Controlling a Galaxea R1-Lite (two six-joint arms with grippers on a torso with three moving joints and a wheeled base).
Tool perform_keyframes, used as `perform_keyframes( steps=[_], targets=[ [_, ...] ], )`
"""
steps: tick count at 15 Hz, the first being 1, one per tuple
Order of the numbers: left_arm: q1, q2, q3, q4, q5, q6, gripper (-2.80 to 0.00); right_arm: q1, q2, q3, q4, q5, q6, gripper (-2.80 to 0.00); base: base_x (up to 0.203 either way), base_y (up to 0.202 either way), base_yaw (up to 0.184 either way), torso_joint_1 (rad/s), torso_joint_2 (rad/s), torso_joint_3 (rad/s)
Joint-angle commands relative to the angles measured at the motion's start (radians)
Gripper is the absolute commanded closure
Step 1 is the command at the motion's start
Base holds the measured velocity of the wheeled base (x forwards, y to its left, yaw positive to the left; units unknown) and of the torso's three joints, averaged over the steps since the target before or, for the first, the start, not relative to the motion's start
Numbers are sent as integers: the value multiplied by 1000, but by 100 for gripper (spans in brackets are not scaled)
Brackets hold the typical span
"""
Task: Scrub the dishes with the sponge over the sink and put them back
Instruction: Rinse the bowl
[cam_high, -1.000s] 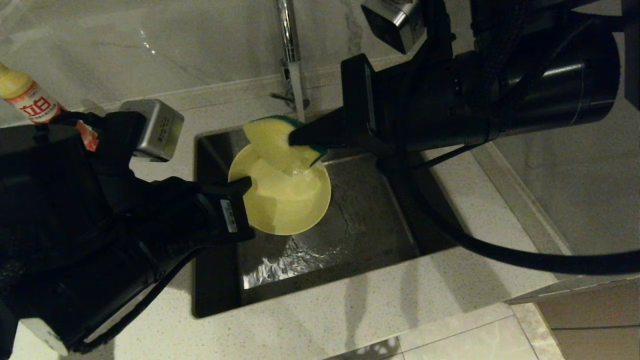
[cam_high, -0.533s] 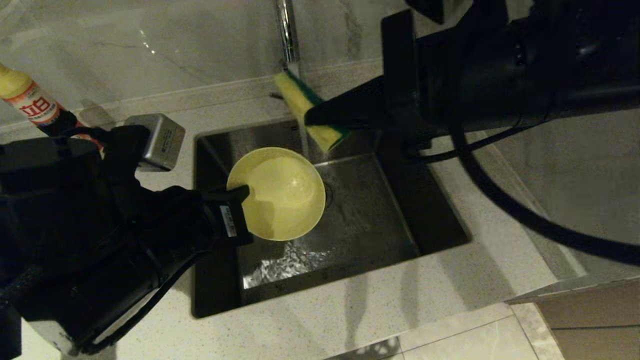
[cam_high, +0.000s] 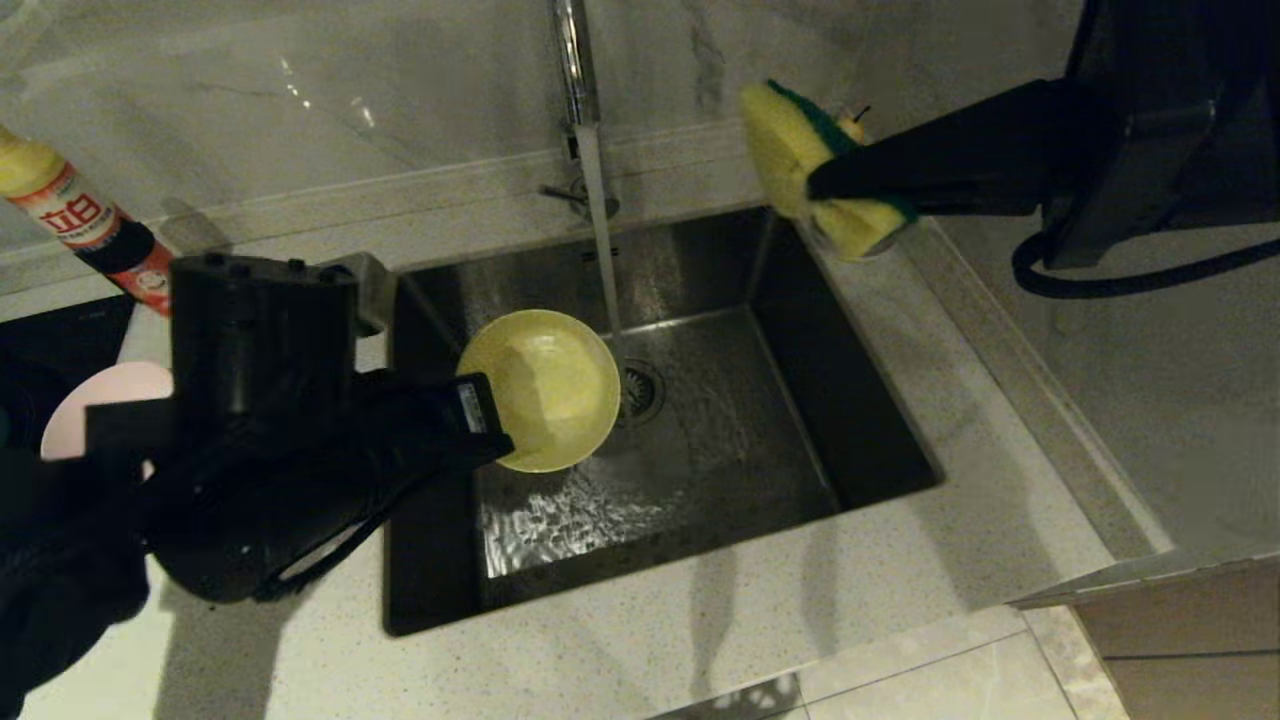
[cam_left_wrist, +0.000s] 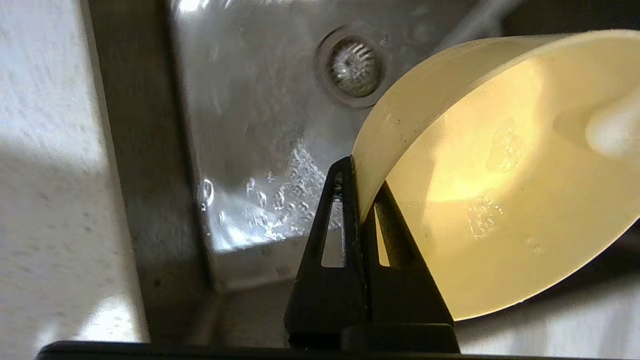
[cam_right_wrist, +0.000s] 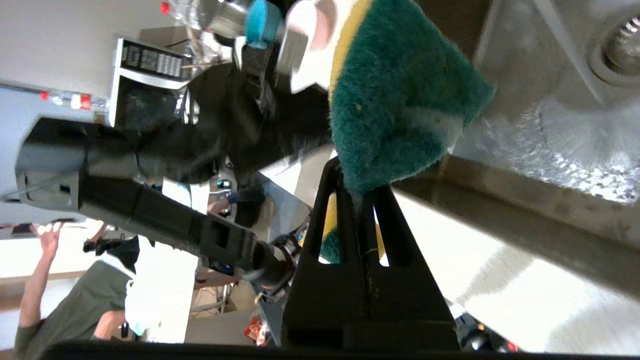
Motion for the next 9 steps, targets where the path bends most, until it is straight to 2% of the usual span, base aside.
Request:
perform_keyframes(
  steps=[1, 3, 5, 9],
  targets=[
    [43, 145, -187, 206, -34, -116, 0, -12, -75, 77, 0, 2, 1, 0, 0, 0, 0, 0, 0, 0],
    [68, 239, -362, 404, -114, -228, 0, -23, -98, 116, -1, 4, 2, 0, 0, 0, 0, 0, 0, 0],
    [84, 336, -484, 521, -166, -311, 0, -25, -107, 142, -1, 4, 1, 0, 0, 0, 0, 0, 0, 0],
    [96, 415, -557, 559, -187, -365, 0, -25, -112, 165, -2, 6, 1, 0, 0, 0, 0, 0, 0, 0]
  ],
)
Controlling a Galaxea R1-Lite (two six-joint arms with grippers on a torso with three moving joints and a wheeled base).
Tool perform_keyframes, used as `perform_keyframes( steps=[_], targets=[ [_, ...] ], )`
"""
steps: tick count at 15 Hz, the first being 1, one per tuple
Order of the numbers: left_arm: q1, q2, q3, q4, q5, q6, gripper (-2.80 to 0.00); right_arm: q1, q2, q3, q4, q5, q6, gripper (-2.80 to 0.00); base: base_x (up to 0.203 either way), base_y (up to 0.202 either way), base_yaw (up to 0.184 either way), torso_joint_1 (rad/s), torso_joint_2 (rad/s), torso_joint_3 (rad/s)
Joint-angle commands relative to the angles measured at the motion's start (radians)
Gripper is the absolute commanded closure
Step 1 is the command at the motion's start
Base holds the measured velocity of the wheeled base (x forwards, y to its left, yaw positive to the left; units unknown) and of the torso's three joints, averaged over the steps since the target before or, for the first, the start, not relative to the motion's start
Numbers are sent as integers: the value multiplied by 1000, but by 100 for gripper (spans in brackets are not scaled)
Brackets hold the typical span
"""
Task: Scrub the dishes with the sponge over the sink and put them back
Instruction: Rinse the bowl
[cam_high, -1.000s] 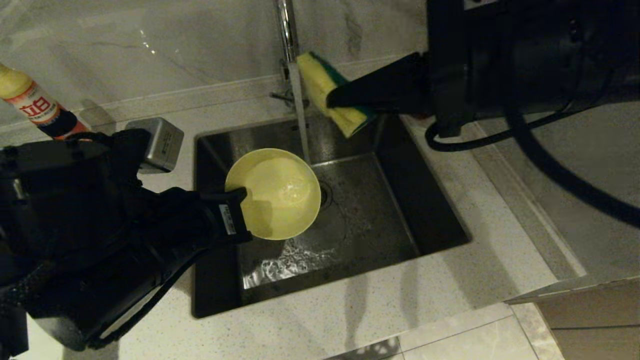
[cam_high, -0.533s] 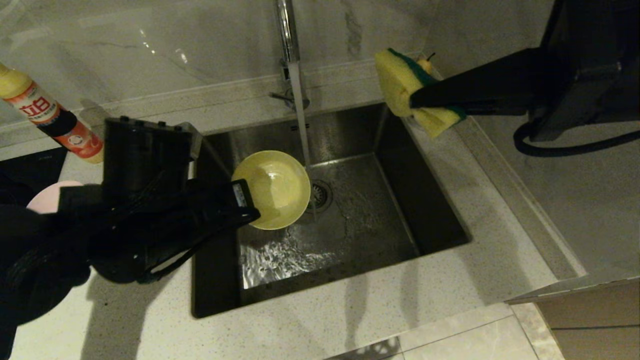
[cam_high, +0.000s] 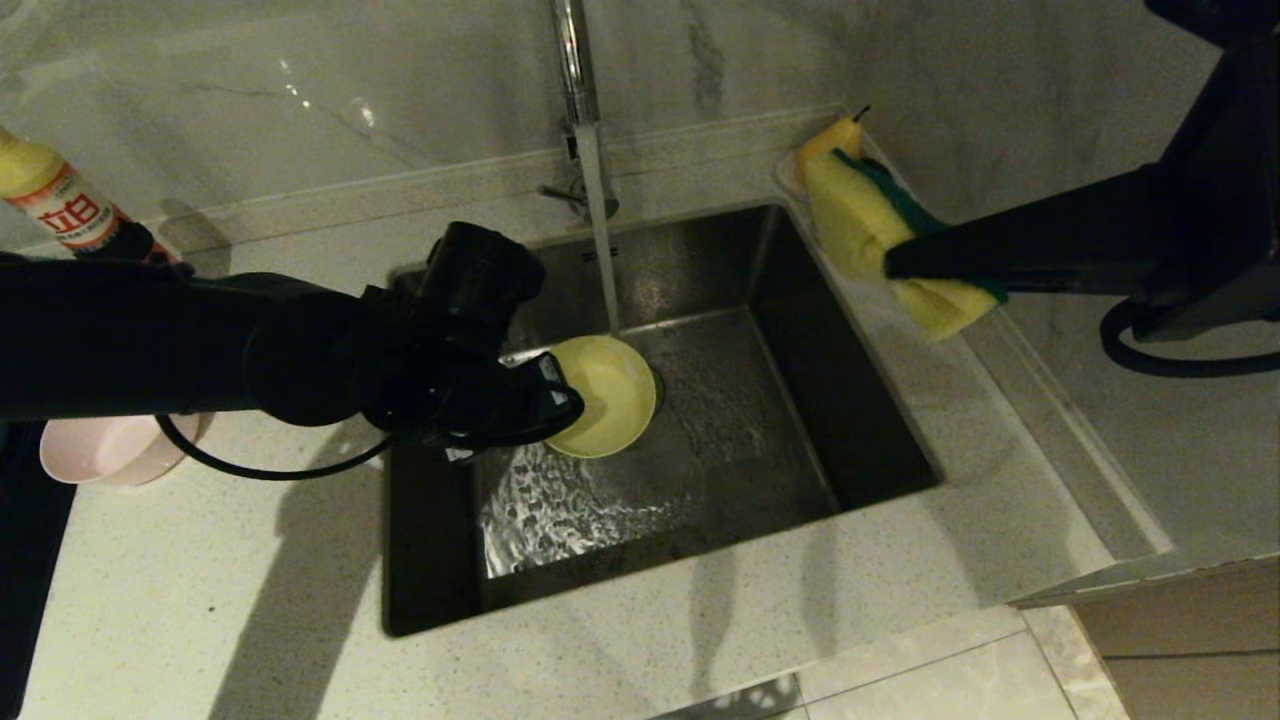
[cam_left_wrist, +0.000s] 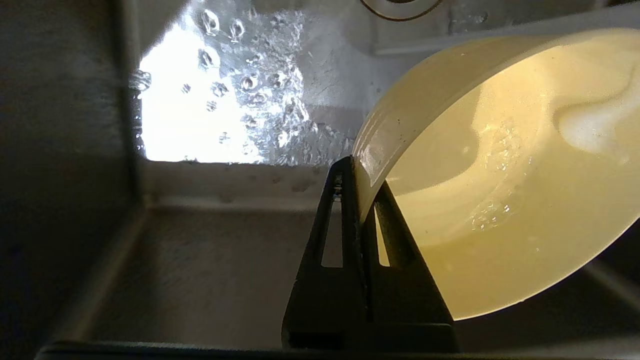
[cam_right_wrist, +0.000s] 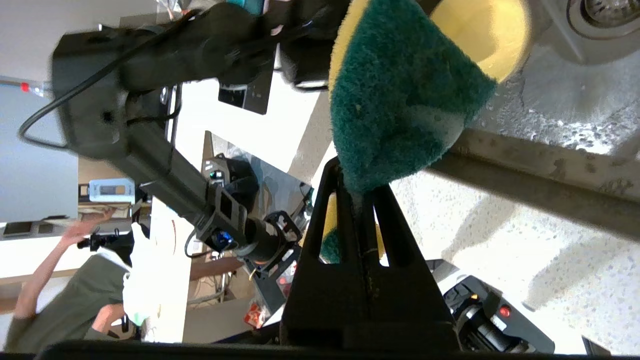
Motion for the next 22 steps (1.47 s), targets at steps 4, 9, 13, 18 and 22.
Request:
perform_keyframes(
  steps=[4, 9, 13, 18, 22],
  targets=[
    [20, 80, -89, 4, -1, -20, 0, 3, 4, 22, -50, 6, 9, 0, 0, 0, 0, 0, 0, 0],
    [39, 124, -155, -5, 1, -40, 0, 3, -1, 76, -99, 7, 9, 0, 0, 0, 0, 0, 0, 0],
    [54, 133, -175, 4, -1, -44, 0, 2, -7, 81, -99, 6, 9, 0, 0, 0, 0, 0, 0, 0],
    [52, 91, -102, 14, -1, -53, 0, 2, -17, 101, -99, 6, 9, 0, 0, 0, 0, 0, 0, 0],
    [52, 13, -21, 3, 15, -37, 0, 2, -15, 106, -99, 6, 10, 0, 0, 0, 0, 0, 0, 0]
  ],
)
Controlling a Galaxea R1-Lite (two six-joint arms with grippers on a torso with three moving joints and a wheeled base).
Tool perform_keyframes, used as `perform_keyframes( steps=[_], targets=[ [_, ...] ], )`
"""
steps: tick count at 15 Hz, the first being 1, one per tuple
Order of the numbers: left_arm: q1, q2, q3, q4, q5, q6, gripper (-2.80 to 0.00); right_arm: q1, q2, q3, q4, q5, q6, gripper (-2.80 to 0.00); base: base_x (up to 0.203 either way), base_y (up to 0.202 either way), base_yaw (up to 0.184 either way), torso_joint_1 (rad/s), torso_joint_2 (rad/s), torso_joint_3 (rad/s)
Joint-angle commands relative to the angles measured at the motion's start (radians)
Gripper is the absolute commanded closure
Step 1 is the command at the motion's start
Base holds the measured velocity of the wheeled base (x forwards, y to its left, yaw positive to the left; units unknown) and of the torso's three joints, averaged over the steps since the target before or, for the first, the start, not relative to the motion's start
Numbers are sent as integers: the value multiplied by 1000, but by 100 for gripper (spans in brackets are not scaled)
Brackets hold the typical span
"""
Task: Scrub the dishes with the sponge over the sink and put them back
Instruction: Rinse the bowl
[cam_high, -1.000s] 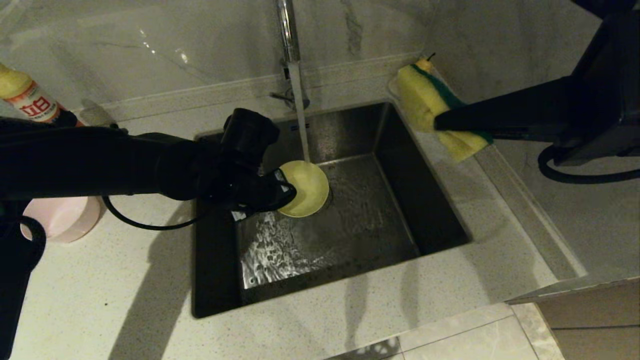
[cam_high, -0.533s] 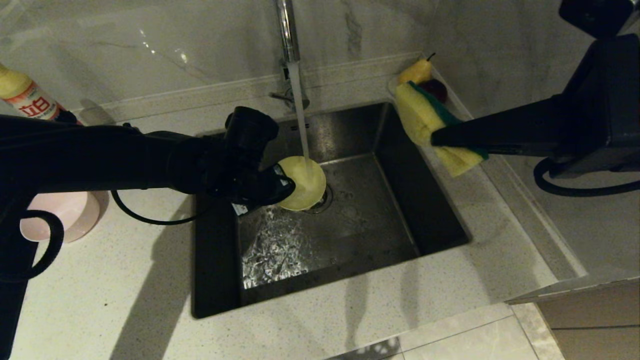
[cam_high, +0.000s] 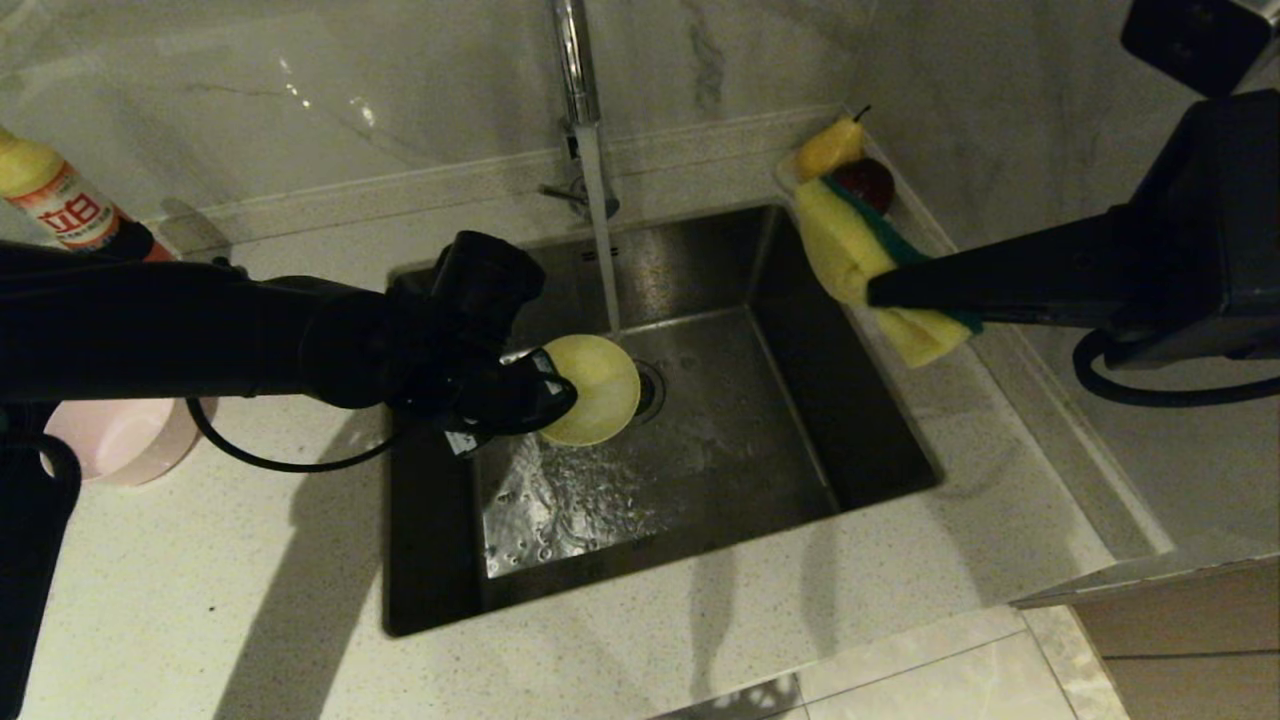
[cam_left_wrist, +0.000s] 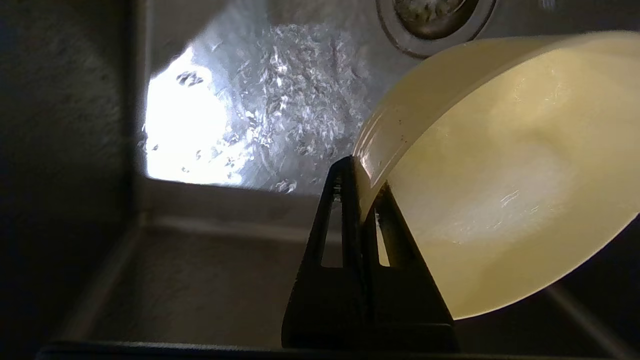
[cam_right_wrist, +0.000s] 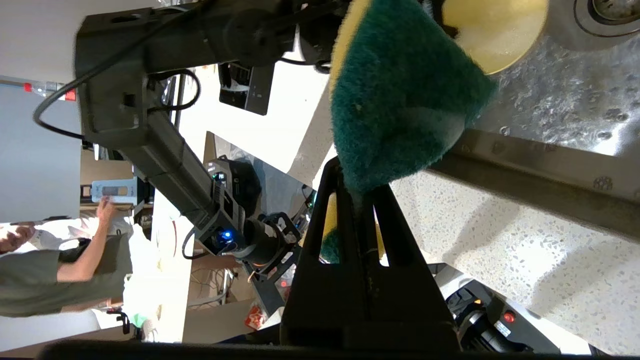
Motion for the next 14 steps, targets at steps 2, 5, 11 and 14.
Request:
perform_keyframes(
  steps=[2, 5, 11, 14],
  targets=[
    [7, -122, 71, -9, 47, 46, 0, -2, 8, 11, 5, 2, 5, 0, 0, 0, 0, 0, 0, 0],
    [26, -194, 169, -222, 128, 196, 0, -19, 15, 23, 4, 4, 5, 0, 0, 0, 0, 0, 0, 0],
    [30, -191, 464, -1063, 236, 671, 0, -22, 21, 29, 5, 2, 4, 0, 0, 0, 0, 0, 0, 0],
    [30, -184, 538, -1331, 236, 839, 0, -22, 18, 29, 4, 2, 5, 0, 0, 0, 0, 0, 0, 0]
  ],
)
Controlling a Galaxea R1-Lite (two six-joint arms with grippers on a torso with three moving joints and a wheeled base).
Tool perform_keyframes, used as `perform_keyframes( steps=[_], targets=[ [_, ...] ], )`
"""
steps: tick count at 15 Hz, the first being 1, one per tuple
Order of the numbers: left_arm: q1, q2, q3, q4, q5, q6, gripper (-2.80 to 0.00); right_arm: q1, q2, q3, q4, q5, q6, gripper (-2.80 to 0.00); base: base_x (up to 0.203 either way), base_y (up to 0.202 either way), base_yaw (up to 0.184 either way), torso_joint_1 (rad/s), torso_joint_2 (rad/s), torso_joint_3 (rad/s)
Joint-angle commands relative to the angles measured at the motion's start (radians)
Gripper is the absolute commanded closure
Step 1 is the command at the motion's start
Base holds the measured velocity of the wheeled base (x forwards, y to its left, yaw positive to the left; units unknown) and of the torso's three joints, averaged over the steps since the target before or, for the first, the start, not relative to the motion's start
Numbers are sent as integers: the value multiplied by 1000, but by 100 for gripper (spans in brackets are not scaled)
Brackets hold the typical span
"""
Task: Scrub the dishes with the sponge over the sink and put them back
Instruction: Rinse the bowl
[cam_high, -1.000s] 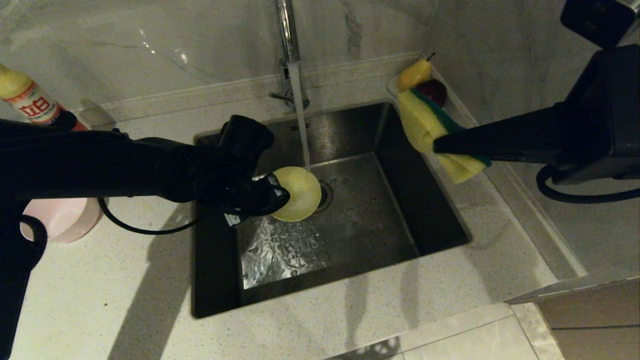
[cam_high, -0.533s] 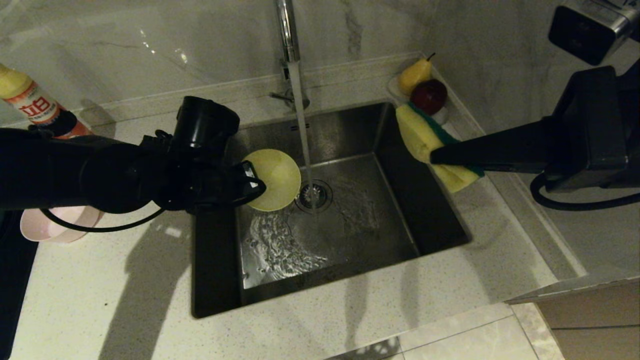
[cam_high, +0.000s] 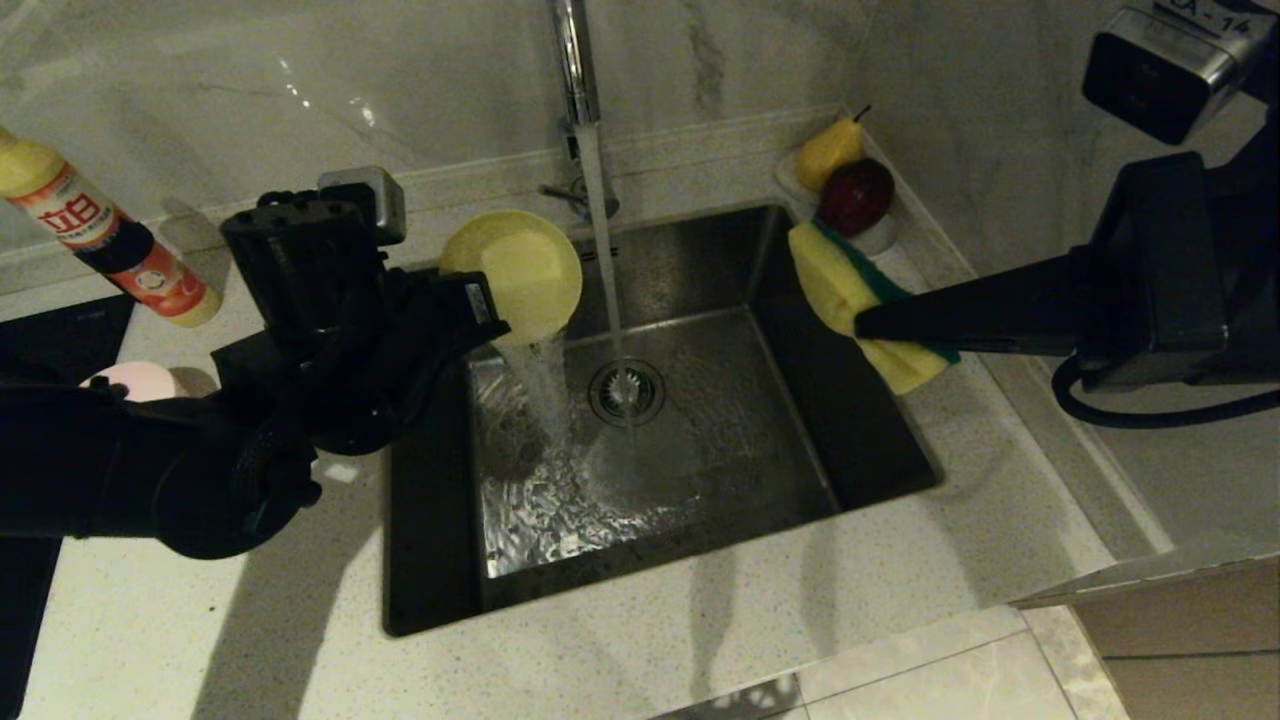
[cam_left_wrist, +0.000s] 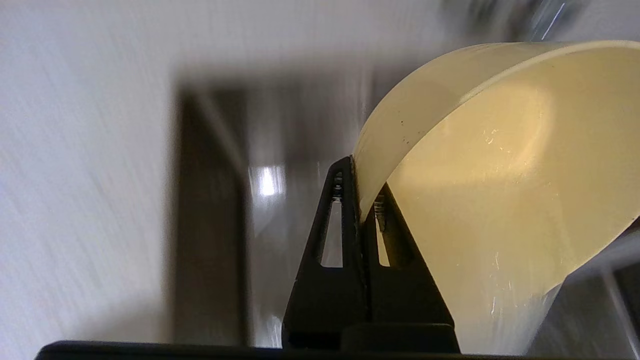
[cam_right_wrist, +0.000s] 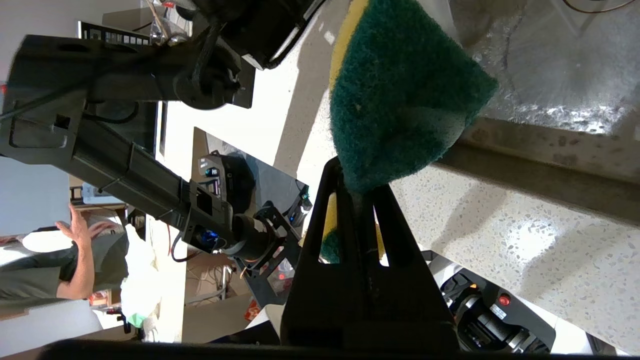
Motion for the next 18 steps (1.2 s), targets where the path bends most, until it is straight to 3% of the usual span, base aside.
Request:
perform_keyframes(
  steps=[1, 5, 9, 11, 13, 18],
  targets=[
    [-1, 2, 58, -245, -5, 109, 0, 0, 1, 2, 3, 2, 4, 0, 0, 0, 0, 0, 0, 0],
    [-1, -1, 137, -453, -47, 239, 0, 0, -4, 15, 2, 2, 3, 0, 0, 0, 0, 0, 0, 0],
    [-2, -5, 172, -555, -87, 294, 0, -3, -12, 36, 2, 2, 6, 0, 0, 0, 0, 0, 0, 0],
    [-2, -6, 203, -634, -111, 362, 0, -12, -15, 47, 2, 4, 6, 0, 0, 0, 0, 0, 0, 0],
    [-3, -30, 241, -634, -148, 404, 0, -14, -14, 48, 2, 4, 6, 0, 0, 0, 0, 0, 0, 0],
    [-3, -69, 239, -634, -147, 402, 0, -12, -18, 47, 0, 4, 5, 0, 0, 0, 0, 0, 0, 0]
  ],
)
